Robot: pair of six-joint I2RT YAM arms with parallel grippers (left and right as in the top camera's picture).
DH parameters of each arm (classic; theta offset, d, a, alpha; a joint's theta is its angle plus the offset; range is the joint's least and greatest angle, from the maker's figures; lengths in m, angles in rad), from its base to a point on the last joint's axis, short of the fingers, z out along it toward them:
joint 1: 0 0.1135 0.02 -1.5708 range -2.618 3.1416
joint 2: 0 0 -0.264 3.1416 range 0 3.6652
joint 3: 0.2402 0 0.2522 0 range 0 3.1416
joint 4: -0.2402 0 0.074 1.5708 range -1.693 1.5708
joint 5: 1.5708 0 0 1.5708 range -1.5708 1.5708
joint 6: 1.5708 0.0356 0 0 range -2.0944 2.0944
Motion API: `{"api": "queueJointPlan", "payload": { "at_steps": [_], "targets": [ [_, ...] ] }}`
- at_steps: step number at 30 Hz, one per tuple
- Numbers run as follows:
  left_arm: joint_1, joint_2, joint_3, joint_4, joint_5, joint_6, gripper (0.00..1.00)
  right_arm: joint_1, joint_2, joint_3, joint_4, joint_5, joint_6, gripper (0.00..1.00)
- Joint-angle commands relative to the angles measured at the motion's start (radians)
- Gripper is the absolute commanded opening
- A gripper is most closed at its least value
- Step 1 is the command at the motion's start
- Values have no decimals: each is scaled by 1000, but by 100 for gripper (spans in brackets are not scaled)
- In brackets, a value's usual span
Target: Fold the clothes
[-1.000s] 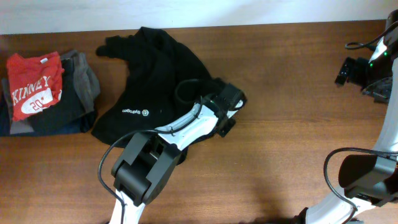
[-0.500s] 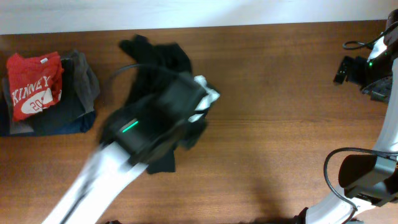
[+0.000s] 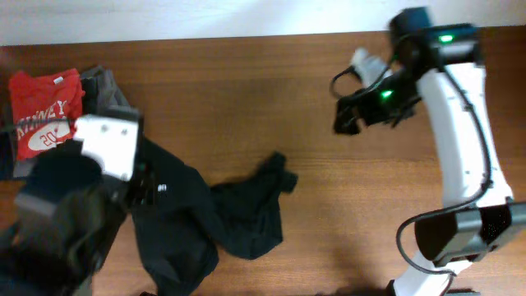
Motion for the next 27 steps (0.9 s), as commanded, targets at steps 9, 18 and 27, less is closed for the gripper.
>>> {"api": "queueJointPlan", "payload": {
  "at_steps": [9, 18, 27],
  "targets": [
    [170, 317, 1, 48, -103, -4, 0, 285, -16, -511, 330, -39, 74, 99],
    [195, 334, 1, 55, -103, -3, 0, 451, -16, -845, 914, -12, 197, 99],
    [194, 334, 1, 51, -102, -4, 0, 507, 28, -906, 1041, 33, 254, 68]
  ]
}}
